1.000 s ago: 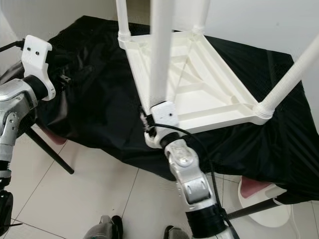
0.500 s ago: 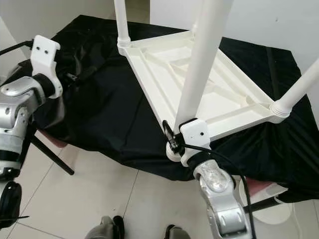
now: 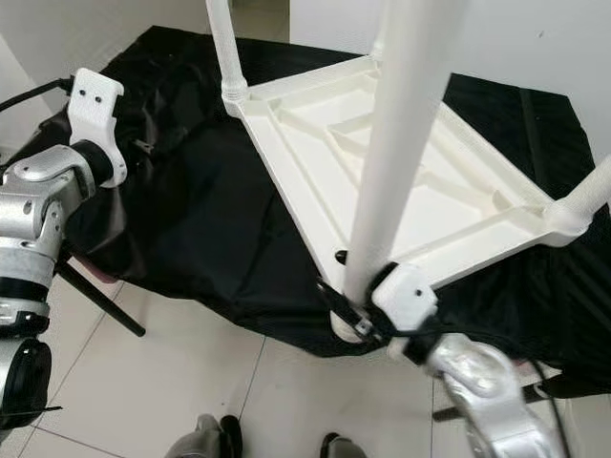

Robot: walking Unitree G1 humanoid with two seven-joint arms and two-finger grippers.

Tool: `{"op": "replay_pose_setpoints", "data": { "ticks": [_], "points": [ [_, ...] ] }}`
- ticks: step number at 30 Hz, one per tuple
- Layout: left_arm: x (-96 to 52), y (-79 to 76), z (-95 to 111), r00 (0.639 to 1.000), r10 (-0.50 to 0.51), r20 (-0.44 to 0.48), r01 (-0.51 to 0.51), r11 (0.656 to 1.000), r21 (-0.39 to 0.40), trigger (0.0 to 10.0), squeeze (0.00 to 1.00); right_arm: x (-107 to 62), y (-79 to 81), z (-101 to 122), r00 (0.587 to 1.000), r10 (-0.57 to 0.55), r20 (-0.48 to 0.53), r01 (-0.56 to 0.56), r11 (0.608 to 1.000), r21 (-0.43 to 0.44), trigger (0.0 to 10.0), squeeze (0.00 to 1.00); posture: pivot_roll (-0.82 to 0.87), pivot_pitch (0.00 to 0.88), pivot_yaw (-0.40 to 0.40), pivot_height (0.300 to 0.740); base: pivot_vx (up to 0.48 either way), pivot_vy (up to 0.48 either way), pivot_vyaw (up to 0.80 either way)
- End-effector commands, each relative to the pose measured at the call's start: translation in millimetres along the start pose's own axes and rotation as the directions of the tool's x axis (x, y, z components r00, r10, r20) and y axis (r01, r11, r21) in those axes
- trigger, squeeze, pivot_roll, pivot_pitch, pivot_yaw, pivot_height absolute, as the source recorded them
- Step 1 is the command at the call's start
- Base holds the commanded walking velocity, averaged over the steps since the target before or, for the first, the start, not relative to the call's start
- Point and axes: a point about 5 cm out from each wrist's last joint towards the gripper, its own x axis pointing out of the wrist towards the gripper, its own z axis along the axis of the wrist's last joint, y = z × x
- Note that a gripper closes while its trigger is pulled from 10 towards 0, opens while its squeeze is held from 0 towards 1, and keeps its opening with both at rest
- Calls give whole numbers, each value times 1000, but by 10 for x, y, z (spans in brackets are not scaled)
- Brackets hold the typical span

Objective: Building children table

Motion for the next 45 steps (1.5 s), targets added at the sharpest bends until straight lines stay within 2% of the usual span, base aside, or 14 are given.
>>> {"op": "replay_pose_setpoints", "data": {
  "ticks": [1, 6, 7, 12, 14, 16, 20, 22, 25, 30, 37, 42, 43, 45],
  "points": [
    [1, 104, 20, 982, 188, 10, -188, 982, 11, 10000, 0, -98, -34, -220, 985, 46, -167, -44, 999, 18, 10000, 0, -86, 188, 35, 740, 0, 0, 0],
    [13, 107, 25, 982, 188, 10, -188, 982, 11, 10000, 0, -190, -324, -257, 979, -61, -196, 63, 998, 5, 10000, 0, -87, 188, 35, 740, 0, 0, 0],
    [20, 104, 23, 982, 187, 11, -187, 982, 15, 10000, 0, -216, -519, -288, 961, -214, -176, 224, 974, 37, 10000, 0, -87, 188, 35, 740, 0, 0, 0],
    [29, 108, 14, 982, 187, 9, -187, 982, 16, 10000, 0, -170, -536, -302, 953, -271, -134, 288, 948, 134, 10000, 0, -88, 188, 39, 740, 0, 0, 0],
    [41, 106, 13, 983, 184, 8, -185, 983, 18, 10000, 0, -91, -384, -307, 979, -180, -98, 199, 952, 233, 10000, 0, -82, 189, 47, 740, 0, 0, 0],
    [41, 106, 13, 983, 184, 8, -185, 983, 18, 10000, 0, -91, -384, -307, 979, -180, -98, 199, 952, 233, 10000, 0, -82, 189, 47, 740, 0, 0, 0],
    [52, 120, 15, 983, 185, 7, -185, 982, 23, 10000, 0, -57, -180, -320, 996, 69, -54, -45, 930, 364, 10000, 0, -74, 188, 50, 740, 0, 0, 0],
    [52, 120, 15, 983, 185, 7, -185, 982, 23, 10000, 0, -57, -180, -320, 996, 69, -54, -45, 930, 364, 10000, 0, -74, 188, 50, 740, 0, 0, 0],
    [50, 132, 13, 982, 187, 5, -187, 982, 27, 10000, 0, -137, -91, -282, 967, 253, -16, -222, 876, 428, 10000, 0, -73, 187, 51, 740, 0, 0, 0],
    [52, 146, 8, 982, 190, 4, -190, 981, 29, 10000, 0, -212, -68, -244, 926, 378, -5, -335, 827, 452, 10000, 0, -73, 188, 52, 740, 0, 0, 0],
    [63, 151, 10, 982, 191, 5, -191, 981, 32, 10000, 0, -263, 31, -250, 881, 473, -24, -411, 789, 456, 10000, 0, -74, 188, 54, 740, 0, 0, 0],
    [56, 156, 4, 981, 192, 5, -192, 981, 32, 10000, 0, -319, -69, -357, 902, 418, -105, -336, 834, 436, 10000, 0, -71, 190, 46, 740, 0, 0, 0],
    [53, 157, -1, 981, 193, 4, -193, 981, 32, 10000, 0, -347, -154, -444, 924, 350, -152, -258, 867, 426, 10000, 0, -74, 191, 46, 740, 0, 0, 0],
    [53, 157, -1, 981, 193, 4, -193, 981, 32, 10000, 0, -347, -154, -444, 924, 350, -152, -258, 867, 426, 10000, 0, -74, 191, 46, 740, 0, 0, 0]
  ]
}}
